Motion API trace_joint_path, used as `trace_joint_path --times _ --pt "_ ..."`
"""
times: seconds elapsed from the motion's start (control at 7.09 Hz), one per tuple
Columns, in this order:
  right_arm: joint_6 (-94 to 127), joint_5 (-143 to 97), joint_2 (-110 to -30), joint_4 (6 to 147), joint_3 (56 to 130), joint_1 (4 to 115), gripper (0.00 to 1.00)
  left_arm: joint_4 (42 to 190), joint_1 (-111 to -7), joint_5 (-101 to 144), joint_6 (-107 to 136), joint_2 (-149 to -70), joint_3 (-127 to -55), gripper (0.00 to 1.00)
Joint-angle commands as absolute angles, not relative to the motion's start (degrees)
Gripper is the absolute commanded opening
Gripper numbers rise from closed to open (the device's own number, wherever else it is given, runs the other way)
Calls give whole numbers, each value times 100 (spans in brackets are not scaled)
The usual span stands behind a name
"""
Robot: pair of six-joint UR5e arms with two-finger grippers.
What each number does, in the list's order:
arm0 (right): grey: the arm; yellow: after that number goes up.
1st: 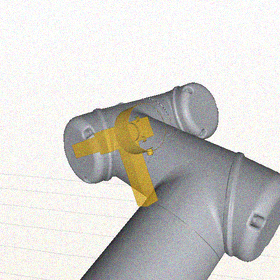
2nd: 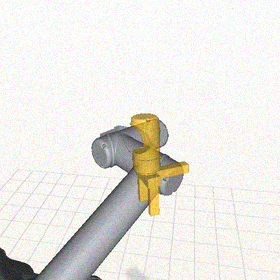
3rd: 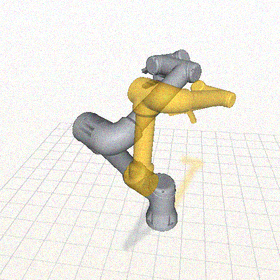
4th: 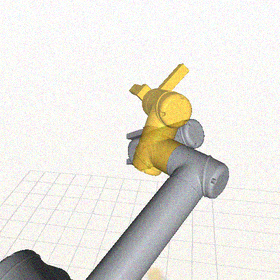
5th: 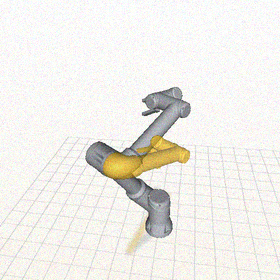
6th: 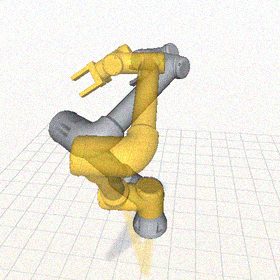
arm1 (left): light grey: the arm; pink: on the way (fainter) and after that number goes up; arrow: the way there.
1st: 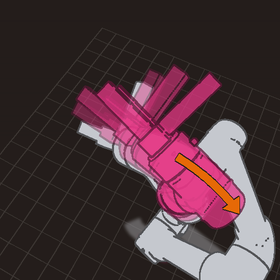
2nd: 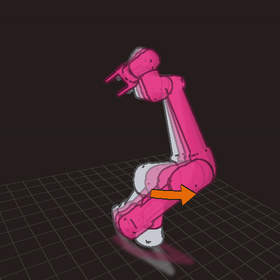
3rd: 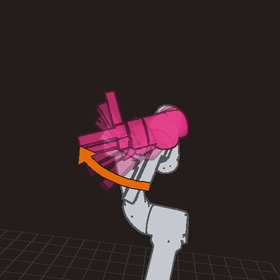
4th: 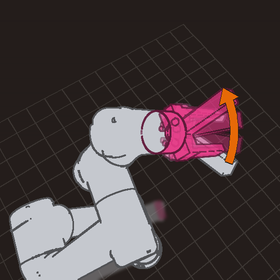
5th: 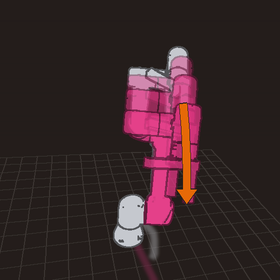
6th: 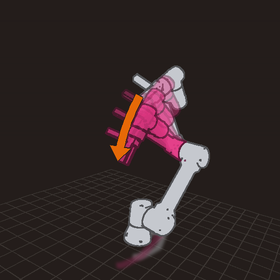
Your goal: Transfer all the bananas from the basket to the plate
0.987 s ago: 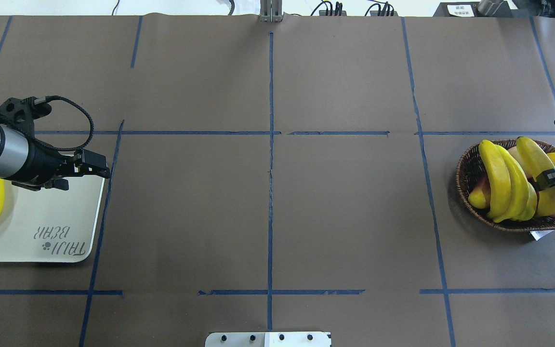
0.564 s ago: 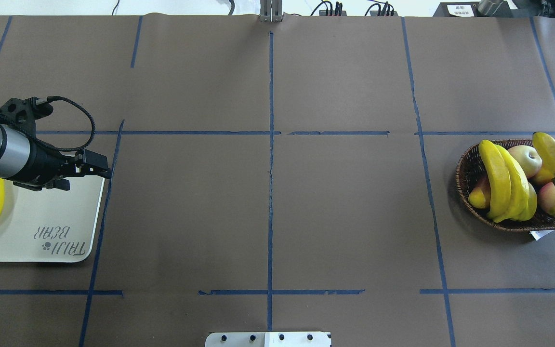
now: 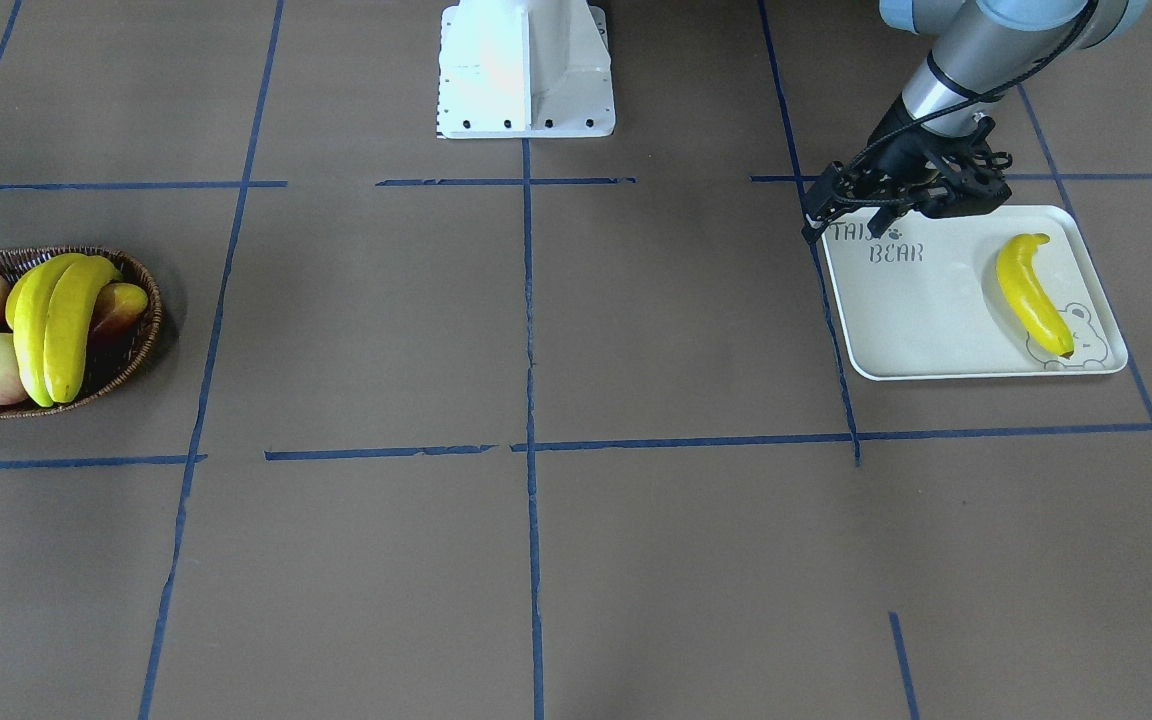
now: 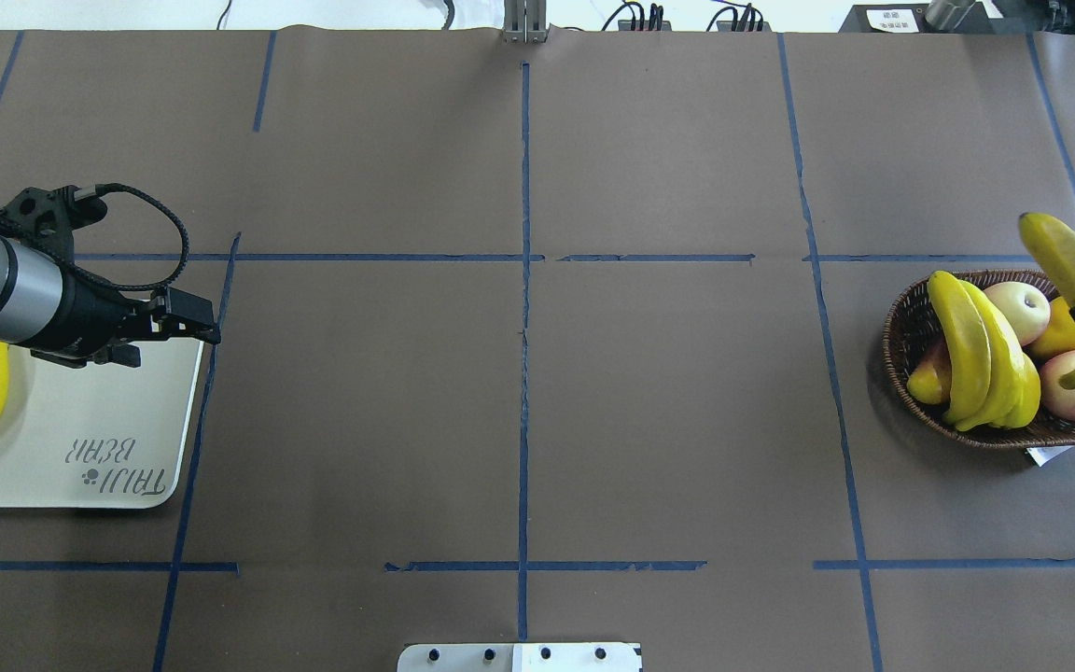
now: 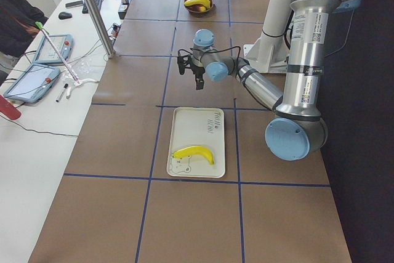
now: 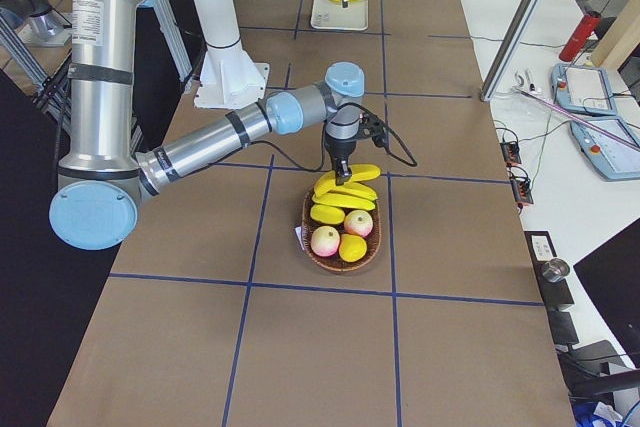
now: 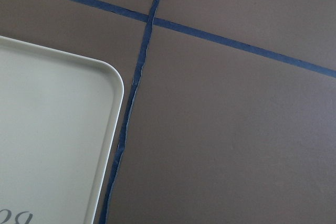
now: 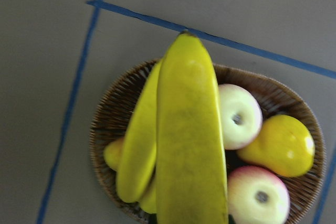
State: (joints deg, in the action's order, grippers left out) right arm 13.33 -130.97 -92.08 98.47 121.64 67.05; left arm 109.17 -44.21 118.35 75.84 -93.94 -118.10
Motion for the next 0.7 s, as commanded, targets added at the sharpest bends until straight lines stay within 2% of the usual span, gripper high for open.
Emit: trace_joint_path --times 0.0,0.28,0.56 --pt "1519 -13963 -8275 9897 12007 6671 0 10916 -4421 11856 7750 -9605 -11804 100" --pt "3303 -14001 -7299 9827 11971 5928 1 10977 -4412 11883 8538 -10358 -11682 100" --pt "4364 -13992 -6647 9695 11971 5320 1 11361 -4150 11865 9706 -11036 -11619 100"
